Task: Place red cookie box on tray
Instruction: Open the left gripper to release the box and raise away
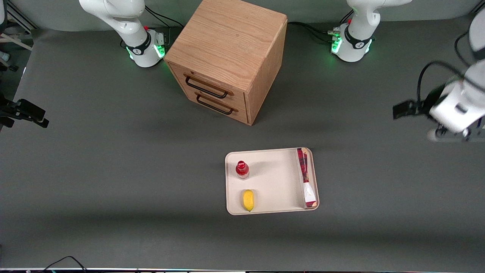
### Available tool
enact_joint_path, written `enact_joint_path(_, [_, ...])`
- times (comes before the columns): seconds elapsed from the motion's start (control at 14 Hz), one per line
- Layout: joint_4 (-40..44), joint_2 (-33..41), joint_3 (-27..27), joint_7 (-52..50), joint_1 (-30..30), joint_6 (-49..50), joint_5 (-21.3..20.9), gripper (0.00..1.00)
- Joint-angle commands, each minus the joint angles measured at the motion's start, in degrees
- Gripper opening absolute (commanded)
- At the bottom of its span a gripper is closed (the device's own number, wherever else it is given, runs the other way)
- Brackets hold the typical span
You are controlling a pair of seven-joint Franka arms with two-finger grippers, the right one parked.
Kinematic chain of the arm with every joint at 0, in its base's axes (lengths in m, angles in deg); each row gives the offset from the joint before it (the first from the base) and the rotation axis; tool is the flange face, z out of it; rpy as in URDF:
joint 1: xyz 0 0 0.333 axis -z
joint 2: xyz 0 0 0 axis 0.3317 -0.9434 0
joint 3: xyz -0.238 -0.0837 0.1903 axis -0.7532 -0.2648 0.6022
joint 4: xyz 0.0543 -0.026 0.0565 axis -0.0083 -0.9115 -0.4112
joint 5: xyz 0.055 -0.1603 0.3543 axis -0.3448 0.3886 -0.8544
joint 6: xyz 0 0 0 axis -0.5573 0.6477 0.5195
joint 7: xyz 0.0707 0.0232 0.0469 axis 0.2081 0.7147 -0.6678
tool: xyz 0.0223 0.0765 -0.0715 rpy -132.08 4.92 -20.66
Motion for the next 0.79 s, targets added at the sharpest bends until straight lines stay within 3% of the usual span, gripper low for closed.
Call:
enact_joint_path(0.0, [-12.7, 12.7, 1.6, 2.9, 0.5, -0.6, 0.7, 1.00])
enact_joint_path(0.21, [-16.2, 16.3, 2.1, 3.9, 0.5, -1.5, 0.7, 1.00])
enact_joint_path(0.36, [-10.8, 13.0, 2.2, 2.9, 0.6, -0.4, 0.7, 1.00])
enact_joint_path(0.5, [0.2, 6.3, 2.2, 2.9, 0.6, 5.6, 0.4, 1.00])
enact_joint_path(0.71, [3.1, 4.3, 2.2, 2.7, 0.6, 7.3, 0.5, 1.00])
